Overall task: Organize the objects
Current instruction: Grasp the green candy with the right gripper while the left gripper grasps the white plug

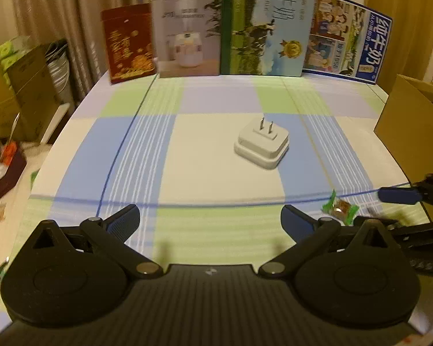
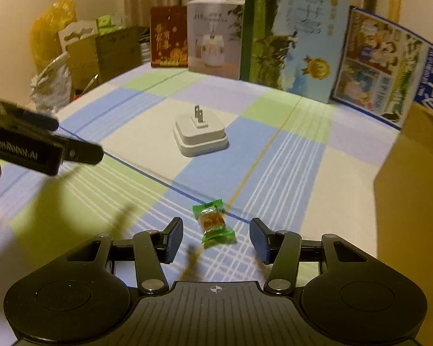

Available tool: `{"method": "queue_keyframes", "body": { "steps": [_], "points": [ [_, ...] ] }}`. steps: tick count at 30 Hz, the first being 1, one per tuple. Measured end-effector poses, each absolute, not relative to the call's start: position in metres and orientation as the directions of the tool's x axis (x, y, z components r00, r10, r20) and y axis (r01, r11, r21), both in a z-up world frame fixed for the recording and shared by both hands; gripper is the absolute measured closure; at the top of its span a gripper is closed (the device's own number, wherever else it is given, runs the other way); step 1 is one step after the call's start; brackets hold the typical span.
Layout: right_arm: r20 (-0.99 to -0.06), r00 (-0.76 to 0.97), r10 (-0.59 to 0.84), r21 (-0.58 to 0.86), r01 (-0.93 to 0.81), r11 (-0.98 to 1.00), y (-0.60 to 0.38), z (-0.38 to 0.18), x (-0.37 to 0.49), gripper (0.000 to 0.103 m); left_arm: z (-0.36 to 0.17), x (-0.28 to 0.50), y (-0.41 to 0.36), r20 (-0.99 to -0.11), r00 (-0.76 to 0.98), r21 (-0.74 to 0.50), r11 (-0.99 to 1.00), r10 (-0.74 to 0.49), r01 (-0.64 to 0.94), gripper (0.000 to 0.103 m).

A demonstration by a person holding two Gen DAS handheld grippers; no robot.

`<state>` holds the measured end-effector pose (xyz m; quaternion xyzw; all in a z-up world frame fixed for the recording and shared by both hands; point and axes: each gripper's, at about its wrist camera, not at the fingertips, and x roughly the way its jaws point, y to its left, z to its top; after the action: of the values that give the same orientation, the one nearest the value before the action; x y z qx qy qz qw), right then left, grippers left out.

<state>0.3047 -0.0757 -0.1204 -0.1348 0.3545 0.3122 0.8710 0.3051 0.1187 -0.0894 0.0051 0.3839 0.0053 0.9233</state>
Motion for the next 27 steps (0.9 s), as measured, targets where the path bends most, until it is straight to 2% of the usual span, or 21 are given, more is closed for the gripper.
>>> {"method": "queue_keyframes", "body": {
  "steps": [13,17,21,27],
  "points": [
    [-0.728,0.513,0.455,-0.005,-0.667,0.745,-0.066,-0.142,0.322,0.079,-0.107,0.323,0.129,-0.736,0.677,0.006,1.0,0.005,-0.001,0.001],
    [-0.735,0.511,0.445,-0.001,-0.657,0.754,-0.065,-0.139,0.32,0.081,-0.107,0.322,0.128,-0.73,0.683,-0.004,1.0,-0.001,-0.003,0.001],
    [-0.699,0.55,0.457,0.009,-0.633,0.774,-0.069,-0.126,0.319,0.081,-0.105,0.324,0.125,-0.72,0.694,0.004,1.0,-0.014,0.025,0.001],
    [-0.657,0.623,0.425,0.078,-0.504,0.86,-0.077,-0.109,0.345,0.081,-0.11,0.343,0.122,-0.707,0.704,-0.014,0.997,-0.065,0.077,0.001]
  ]
}}
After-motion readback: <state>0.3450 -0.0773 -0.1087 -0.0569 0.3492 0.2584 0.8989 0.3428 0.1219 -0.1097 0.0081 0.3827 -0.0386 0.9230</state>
